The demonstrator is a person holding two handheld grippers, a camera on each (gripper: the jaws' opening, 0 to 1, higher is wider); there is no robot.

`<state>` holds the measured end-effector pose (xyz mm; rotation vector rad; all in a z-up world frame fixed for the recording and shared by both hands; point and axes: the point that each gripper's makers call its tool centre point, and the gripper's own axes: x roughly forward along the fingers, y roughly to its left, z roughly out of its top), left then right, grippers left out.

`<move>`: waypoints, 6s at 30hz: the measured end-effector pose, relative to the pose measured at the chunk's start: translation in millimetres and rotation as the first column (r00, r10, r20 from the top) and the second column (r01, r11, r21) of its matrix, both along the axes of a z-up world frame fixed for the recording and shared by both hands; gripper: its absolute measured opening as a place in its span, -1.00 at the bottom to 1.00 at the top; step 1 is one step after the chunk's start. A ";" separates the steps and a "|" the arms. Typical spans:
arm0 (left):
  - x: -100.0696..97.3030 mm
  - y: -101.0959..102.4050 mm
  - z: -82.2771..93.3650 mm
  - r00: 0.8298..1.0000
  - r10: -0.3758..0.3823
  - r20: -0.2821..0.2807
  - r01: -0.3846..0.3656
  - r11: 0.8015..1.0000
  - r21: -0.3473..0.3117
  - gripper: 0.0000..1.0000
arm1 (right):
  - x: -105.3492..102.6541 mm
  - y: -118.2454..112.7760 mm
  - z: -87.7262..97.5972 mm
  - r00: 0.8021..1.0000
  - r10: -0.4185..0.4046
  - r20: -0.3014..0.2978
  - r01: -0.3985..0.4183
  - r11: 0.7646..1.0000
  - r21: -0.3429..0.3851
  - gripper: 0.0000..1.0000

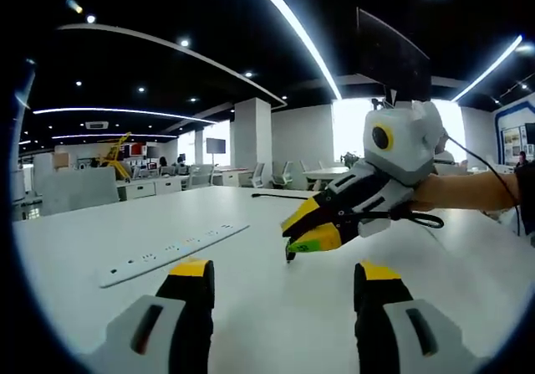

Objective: Locate the USB plug end of the data cable currently connected to the USB port on the desk. Grip the plug, withdraw it from the port, and place it onto the desktop.

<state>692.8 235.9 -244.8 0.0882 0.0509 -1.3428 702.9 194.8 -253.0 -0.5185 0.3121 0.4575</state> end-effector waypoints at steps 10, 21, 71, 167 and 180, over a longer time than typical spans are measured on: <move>0.4 4.0 -1.1 1.000 0.008 -0.002 -0.008 1.000 0.002 0.37 | -1.6 -2.7 0.4 1.000 0.015 0.015 -0.015 1.000 0.000 -0.67; 9.0 11.0 2.6 0.999 0.044 -0.017 -0.044 0.999 -0.013 0.38 | -2.3 -6.4 10.9 0.998 -0.007 0.061 -0.001 0.991 0.132 -0.44; -88.0 243.6 104.4 0.827 0.561 0.022 -0.539 0.804 -0.252 0.43 | -168.2 2.5 110.4 0.855 -0.437 0.280 0.225 0.798 0.558 0.08; -108.7 329.3 43.2 0.556 0.829 0.056 -0.801 0.552 -0.232 0.43 | -238.3 -34.7 65.3 0.693 -0.630 0.350 0.362 0.724 0.587 0.10; -107.9 329.8 43.3 0.557 0.829 0.059 -0.800 0.554 -0.229 0.42 | -236.3 -31.8 65.4 0.700 -0.622 0.351 0.357 0.730 0.582 0.10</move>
